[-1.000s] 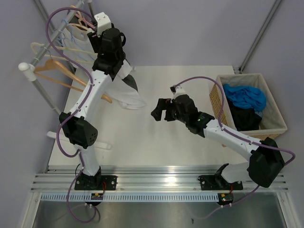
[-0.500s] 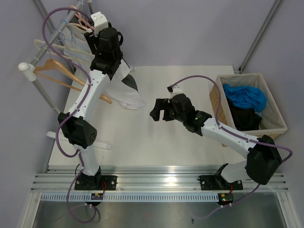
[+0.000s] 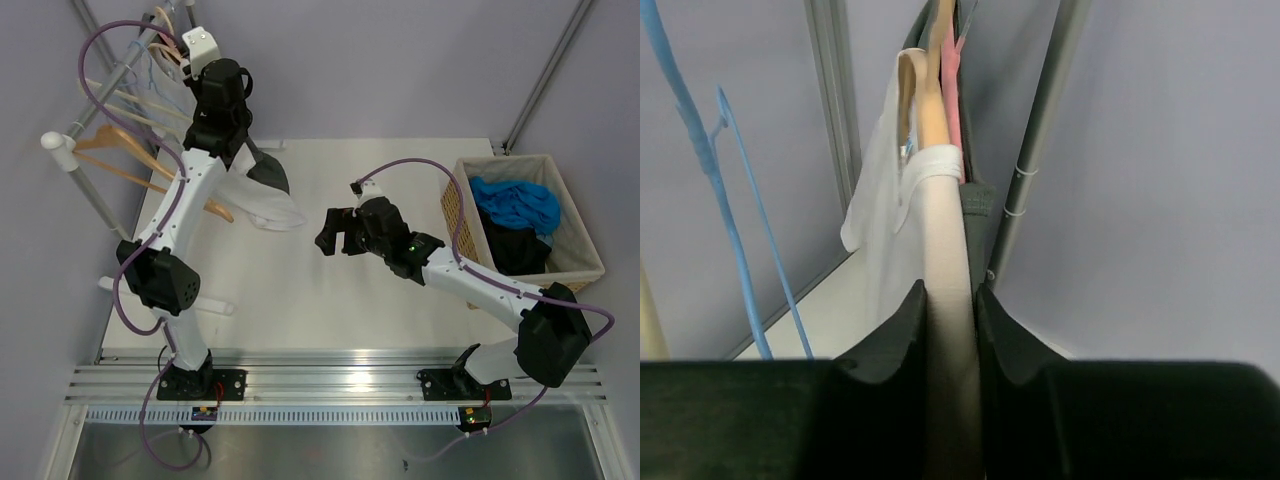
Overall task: Remove the t-shirt from the hanger
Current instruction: Pick up the hanger from the clothesline.
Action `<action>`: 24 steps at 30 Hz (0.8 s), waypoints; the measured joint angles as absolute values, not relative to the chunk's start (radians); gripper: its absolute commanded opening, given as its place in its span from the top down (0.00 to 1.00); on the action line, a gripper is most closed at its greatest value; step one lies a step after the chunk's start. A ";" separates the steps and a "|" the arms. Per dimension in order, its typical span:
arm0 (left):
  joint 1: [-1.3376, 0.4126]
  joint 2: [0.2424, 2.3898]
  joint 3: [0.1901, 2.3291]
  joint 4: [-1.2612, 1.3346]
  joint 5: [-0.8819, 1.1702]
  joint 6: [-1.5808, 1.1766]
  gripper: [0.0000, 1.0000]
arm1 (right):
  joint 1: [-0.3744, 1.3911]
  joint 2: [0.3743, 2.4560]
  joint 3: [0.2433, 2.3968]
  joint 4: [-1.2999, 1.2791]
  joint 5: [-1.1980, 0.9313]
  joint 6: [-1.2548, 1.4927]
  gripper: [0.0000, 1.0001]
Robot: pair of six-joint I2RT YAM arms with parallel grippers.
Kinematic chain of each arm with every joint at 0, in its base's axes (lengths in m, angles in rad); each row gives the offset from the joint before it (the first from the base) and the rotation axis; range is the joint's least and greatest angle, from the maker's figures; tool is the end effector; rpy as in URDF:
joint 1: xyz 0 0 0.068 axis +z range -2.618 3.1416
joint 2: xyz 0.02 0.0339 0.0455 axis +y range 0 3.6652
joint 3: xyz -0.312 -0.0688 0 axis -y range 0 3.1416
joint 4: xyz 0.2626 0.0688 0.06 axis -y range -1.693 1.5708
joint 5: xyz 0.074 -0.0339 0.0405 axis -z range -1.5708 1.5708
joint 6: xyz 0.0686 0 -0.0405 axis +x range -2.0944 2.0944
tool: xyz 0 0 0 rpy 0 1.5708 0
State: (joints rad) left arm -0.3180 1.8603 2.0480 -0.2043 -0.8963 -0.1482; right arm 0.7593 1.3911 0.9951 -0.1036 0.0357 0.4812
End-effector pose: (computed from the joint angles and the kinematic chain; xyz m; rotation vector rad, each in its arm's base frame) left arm 0.4657 -0.0969 0.5185 -0.5560 1.4915 0.3462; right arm 0.2590 0.2425 0.3062 -0.2756 2.1335 0.7107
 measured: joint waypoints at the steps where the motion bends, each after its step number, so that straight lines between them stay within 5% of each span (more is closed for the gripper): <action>1: -0.316 1.855 2.043 -0.205 -0.896 -0.150 0.89 | 0.759 1.392 0.996 -0.104 0.036 0.481 0.01; 3: -0.315 1.840 2.030 -0.210 -0.892 -0.156 0.82 | 0.759 1.397 1.001 -0.107 0.035 0.481 0.01; 4: -0.314 1.834 2.025 -0.212 -0.891 -0.158 0.59 | 0.759 1.400 1.005 -0.109 0.035 0.480 0.01; 5: -0.314 1.829 2.022 -0.216 -0.889 -0.159 0.52 | 0.759 1.402 1.008 -0.110 0.035 0.480 0.01; 9: -0.312 1.818 2.019 -0.216 -0.877 -0.153 0.31 | 0.760 1.406 1.009 -0.111 0.035 0.477 0.01; 24: -0.306 1.801 2.015 -0.216 -0.870 -0.159 0.22 | 0.768 1.410 1.015 -0.115 0.034 0.472 0.01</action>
State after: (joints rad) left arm -0.3061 1.8008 2.0151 -0.2157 -0.8696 -0.1589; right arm 0.7681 1.4097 1.0153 -0.1146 0.0341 0.4721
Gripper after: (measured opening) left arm 0.770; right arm 0.993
